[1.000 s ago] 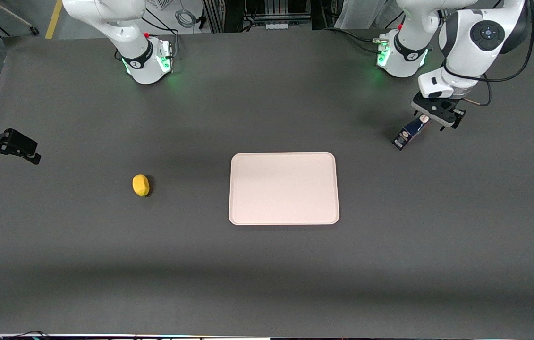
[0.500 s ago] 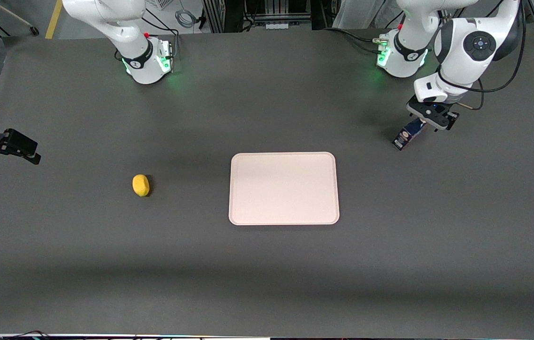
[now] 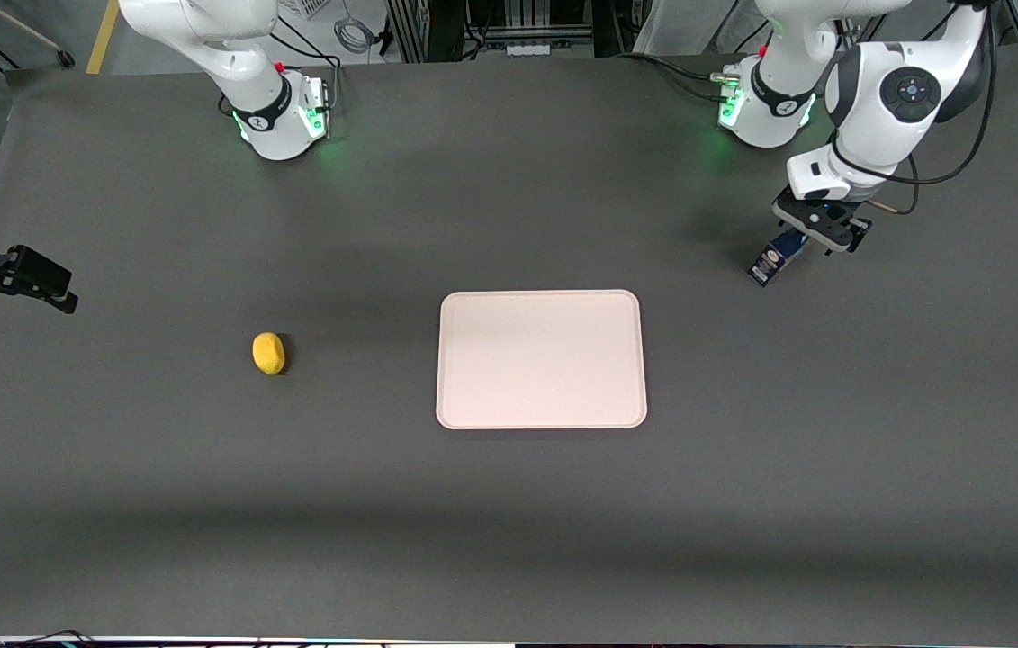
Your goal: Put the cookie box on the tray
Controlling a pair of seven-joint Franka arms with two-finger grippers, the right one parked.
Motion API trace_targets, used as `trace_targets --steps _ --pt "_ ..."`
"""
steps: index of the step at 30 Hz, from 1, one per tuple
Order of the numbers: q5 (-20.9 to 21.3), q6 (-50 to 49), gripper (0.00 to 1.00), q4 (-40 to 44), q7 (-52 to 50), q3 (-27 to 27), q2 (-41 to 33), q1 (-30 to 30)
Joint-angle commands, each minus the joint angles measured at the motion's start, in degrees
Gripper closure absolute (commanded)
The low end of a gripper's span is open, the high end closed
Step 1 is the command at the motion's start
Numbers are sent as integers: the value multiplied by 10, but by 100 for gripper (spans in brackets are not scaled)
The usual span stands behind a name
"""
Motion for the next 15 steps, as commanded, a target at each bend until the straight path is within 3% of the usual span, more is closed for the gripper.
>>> trace_targets --steps 1,9,15 --pt "2 -111 88 110 -26 0 8 -4" --pt "-1 -146 88 140 -73 -7 7 -7" --pt "-5 -189 87 178 -197 -73 11 -7"
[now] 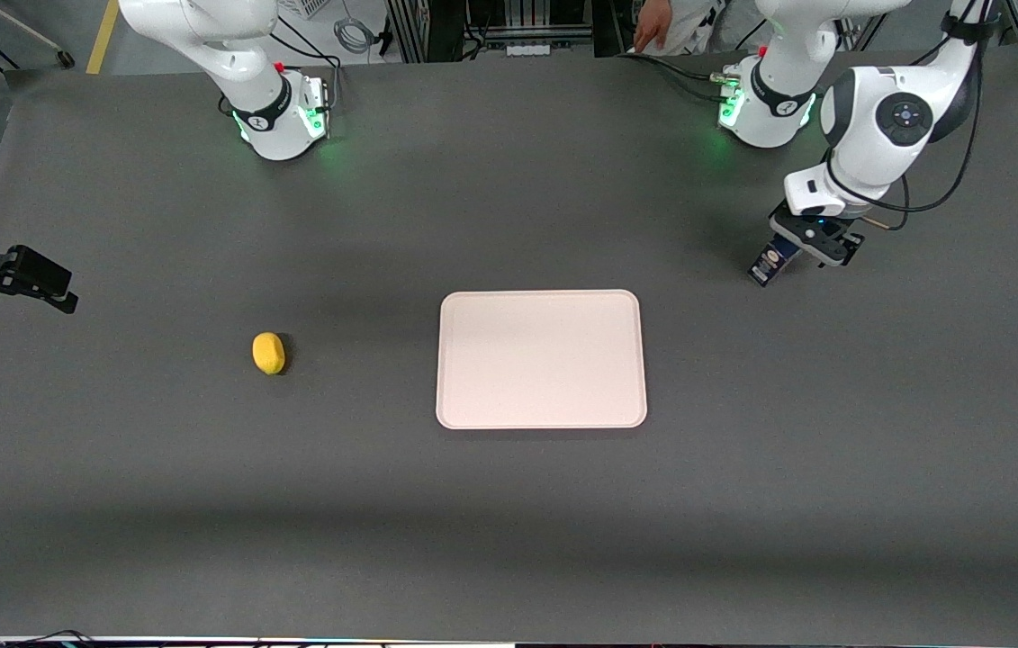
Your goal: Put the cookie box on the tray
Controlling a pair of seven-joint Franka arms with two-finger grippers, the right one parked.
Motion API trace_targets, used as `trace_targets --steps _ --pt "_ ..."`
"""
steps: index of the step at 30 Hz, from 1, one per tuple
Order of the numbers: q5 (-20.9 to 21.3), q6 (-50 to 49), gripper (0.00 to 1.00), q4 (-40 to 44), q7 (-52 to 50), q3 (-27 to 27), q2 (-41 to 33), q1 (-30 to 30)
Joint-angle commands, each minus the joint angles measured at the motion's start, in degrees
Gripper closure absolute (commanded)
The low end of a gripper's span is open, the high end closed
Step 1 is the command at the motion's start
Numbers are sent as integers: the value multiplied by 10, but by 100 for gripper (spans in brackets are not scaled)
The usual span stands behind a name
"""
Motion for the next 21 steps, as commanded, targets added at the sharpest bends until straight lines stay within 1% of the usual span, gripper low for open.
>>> trace_targets --steps 1,5,10,15,21 --pt "-6 -58 87 55 -123 -62 13 -5" --pt "-12 -64 87 66 -209 -109 16 -5" --pt "-50 -62 87 77 -296 -156 25 -5" --pt "-79 -47 87 87 -384 -210 40 -6" --pt "-89 -13 86 90 -478 -271 61 -6"
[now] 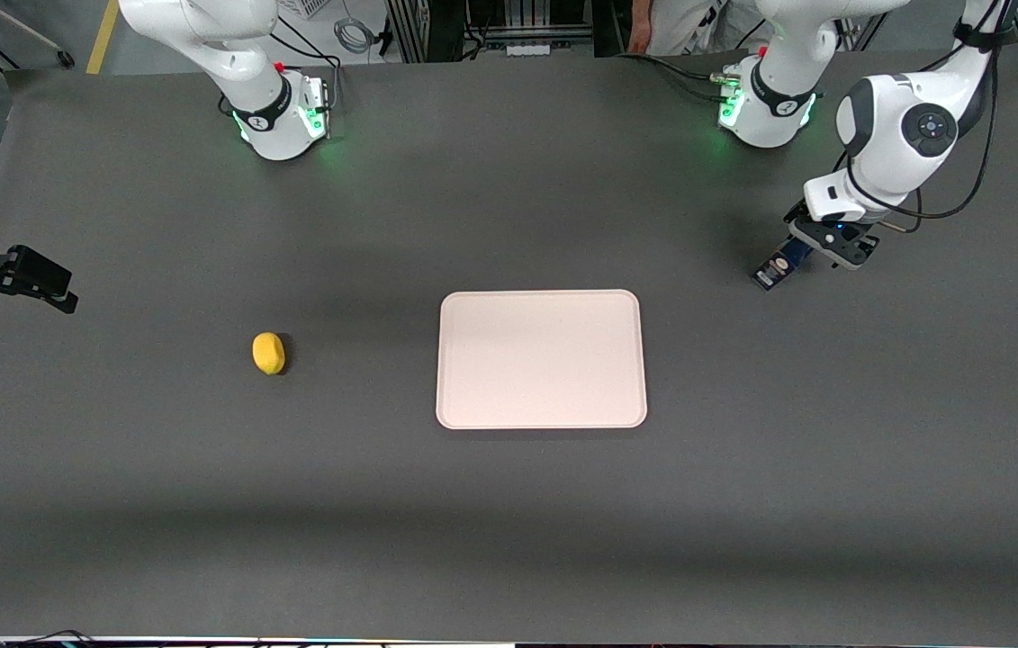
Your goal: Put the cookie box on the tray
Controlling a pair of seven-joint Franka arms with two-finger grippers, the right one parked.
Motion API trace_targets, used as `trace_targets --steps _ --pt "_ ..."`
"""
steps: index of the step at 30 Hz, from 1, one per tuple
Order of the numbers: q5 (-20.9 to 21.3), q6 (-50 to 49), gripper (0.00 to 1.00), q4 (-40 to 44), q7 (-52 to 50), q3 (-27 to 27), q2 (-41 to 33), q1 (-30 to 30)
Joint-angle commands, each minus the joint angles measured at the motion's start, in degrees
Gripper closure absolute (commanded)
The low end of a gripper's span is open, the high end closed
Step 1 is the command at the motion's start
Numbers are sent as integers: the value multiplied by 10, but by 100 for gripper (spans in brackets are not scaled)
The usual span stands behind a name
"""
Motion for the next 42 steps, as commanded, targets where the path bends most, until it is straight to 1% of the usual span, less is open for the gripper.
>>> trace_targets --steps 1,7,12,14,16,20,25,31,38,40,42 --pt "-15 25 86 22 -96 -52 31 1" --pt "-14 81 87 22 -202 -114 69 0" --pt "-3 128 86 17 -249 -141 107 -1" --pt "12 150 86 12 -258 -146 122 -1" --pt "41 166 86 9 -273 -148 143 -2" --pt "128 195 86 8 -326 -155 192 -10" --pt "213 231 86 9 -385 -165 251 -11" --pt "267 265 86 8 -426 -164 300 -14" --pt "390 272 86 9 -508 -165 361 -20" --pt "414 280 86 10 -524 -164 377 -20" --pt "425 291 86 11 -537 -164 389 -20"
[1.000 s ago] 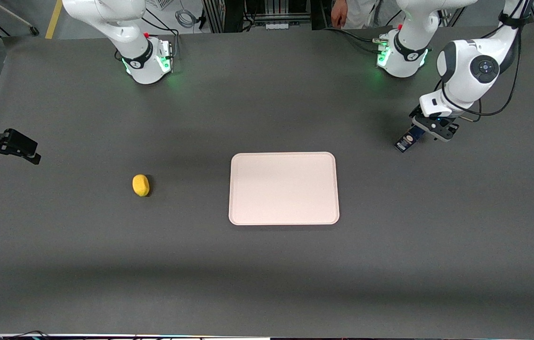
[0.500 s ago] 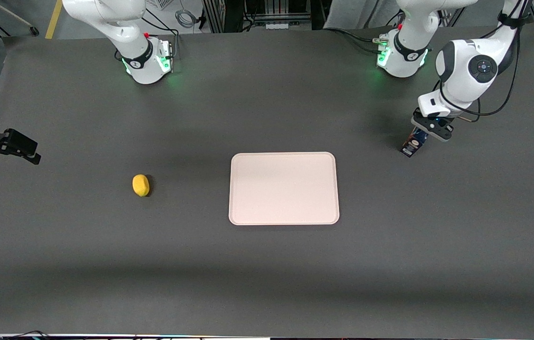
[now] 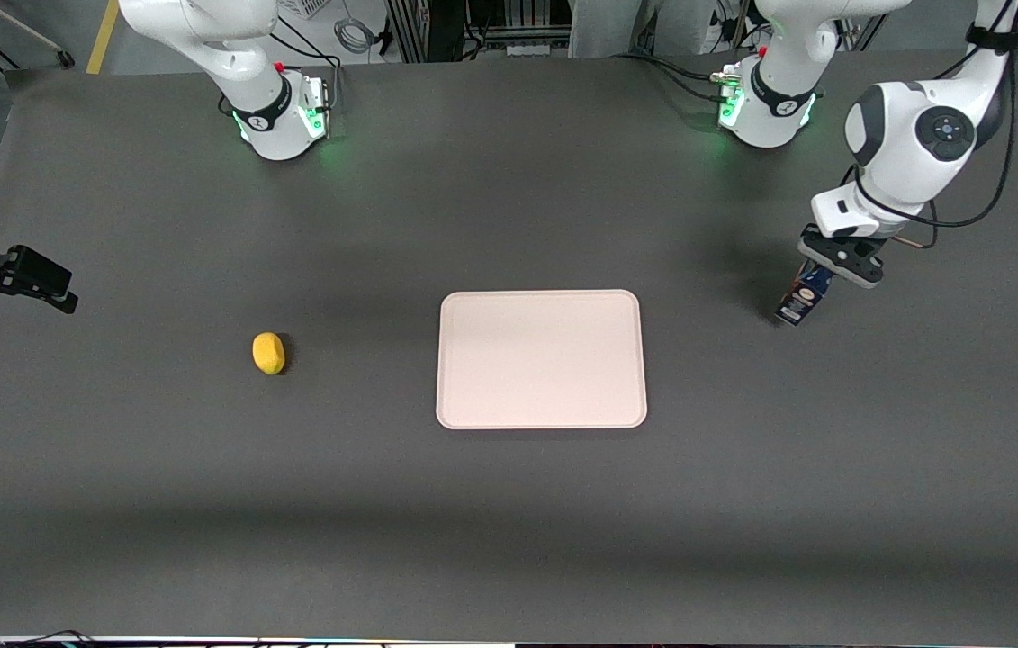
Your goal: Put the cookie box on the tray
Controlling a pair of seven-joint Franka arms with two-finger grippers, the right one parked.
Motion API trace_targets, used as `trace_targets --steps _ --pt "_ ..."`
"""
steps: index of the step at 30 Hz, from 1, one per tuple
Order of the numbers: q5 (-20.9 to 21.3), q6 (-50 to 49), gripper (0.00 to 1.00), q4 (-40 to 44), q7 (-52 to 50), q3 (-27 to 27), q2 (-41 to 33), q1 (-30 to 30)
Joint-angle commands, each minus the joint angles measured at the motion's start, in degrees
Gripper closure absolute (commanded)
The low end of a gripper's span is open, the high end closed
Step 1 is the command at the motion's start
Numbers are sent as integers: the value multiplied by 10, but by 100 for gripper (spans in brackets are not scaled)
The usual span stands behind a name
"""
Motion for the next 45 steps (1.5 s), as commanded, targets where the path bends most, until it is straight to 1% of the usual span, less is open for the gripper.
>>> trace_targets --steps 1,9,17,19,21,23,24,26,27,28,30,34,41,43,45 --pt "49 20 86 14 -51 -2 42 -5" --pt "56 41 86 22 -54 4 66 -5" --pt "83 43 86 47 -53 16 94 -4" --pt "87 43 84 47 -53 19 94 -4" --pt "91 43 76 47 -53 21 95 -4" --pt "92 43 63 47 -53 21 95 -5" --pt "93 43 54 47 -53 21 96 -5" --pt "93 43 23 47 -53 22 99 -4" --pt "95 43 3 47 -53 23 100 -4" --pt "99 43 0 47 -52 23 100 -4" --pt "106 43 0 47 -51 23 100 -3" --pt "107 42 0 47 -50 22 99 -2" --pt "98 16 0 67 -43 16 88 2" --pt "91 -2 0 72 -31 13 79 3" --pt "60 -31 0 90 -7 3 71 5"
